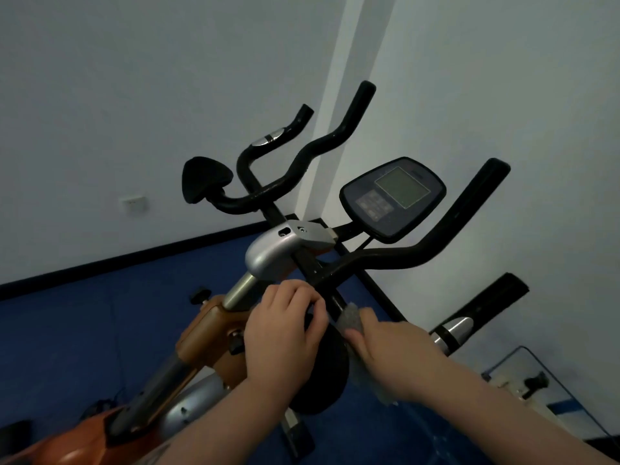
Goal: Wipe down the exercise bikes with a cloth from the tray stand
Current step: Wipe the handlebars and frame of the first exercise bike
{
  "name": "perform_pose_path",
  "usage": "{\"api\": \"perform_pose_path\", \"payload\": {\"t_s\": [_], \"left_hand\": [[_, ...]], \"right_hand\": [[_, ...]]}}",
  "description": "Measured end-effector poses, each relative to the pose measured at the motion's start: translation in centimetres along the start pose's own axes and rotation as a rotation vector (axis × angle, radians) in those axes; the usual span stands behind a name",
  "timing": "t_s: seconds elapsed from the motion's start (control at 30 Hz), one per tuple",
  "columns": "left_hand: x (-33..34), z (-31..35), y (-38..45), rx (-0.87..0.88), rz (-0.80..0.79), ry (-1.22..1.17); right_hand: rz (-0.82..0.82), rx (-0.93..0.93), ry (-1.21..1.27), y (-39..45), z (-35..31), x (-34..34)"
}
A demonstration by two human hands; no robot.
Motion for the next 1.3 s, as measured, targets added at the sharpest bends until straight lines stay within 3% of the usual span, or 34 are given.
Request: {"api": "perform_pose_path", "payload": {"t_s": [0.13,0.27,0.47,0.57,0.63,0.73,0.83,0.93,1.03,1.17,1.23,1.3], "left_hand": [[0.2,0.0,-0.1,0.015,-0.005,-0.010],[-0.2,0.5,0.0,0.014,-0.019,-0.027],[-0.1,2.3,0.5,-0.040,-0.120,-0.119],[1.6,5.0,1.2,0.035,-0.177,-0.186],[3.2,6.2,1.7,0.019,-0.238,-0.230],[4.4,6.4,1.8,0.036,-0.255,-0.114],[4.5,6.1,1.5,0.065,-0.260,-0.078],[4.3,6.0,1.5,0.074,-0.254,-0.053],[4.2,6.2,1.4,0.087,-0.262,-0.038],[3.9,6.0,1.4,0.040,-0.254,-0.050],[3.8,6.1,1.5,0.049,-0.248,-0.051],[3.7,6.3,1.6,0.060,-0.239,-0.045]], "right_hand": [[0.030,0.030,0.044,2.2,0.4,-0.6],[0.125,0.113,0.251,4.2,0.3,-0.9],[0.341,0.124,-0.041,-2.0,0.3,-1.3],[0.377,-0.042,-0.029,-5.3,2.1,-2.3],[0.424,-0.052,-0.001,-6.8,5.7,-3.5],[0.585,0.114,0.053,-7.4,9.7,-5.1],[0.774,0.325,0.185,-7.0,6.9,-3.0],[0.815,0.132,0.104,-7.2,3.2,-0.8],[0.772,-0.066,-0.090,-7.0,6.4,-2.3],[0.923,0.146,-0.022,-7.5,11.1,-4.8],[1.028,0.327,0.153,-7.7,9.8,-3.4],[1.075,0.316,0.201,-7.4,7.0,-1.3]]}}
Point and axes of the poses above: each hand's wrist, its own y-axis towards the middle knuckle, its own x-axis out of the palm, z = x × y, the point moved 8 cm from there along y, towards the middle knuckle, and after that the axes turned 10 degrees about z, right-handed, at the moved point
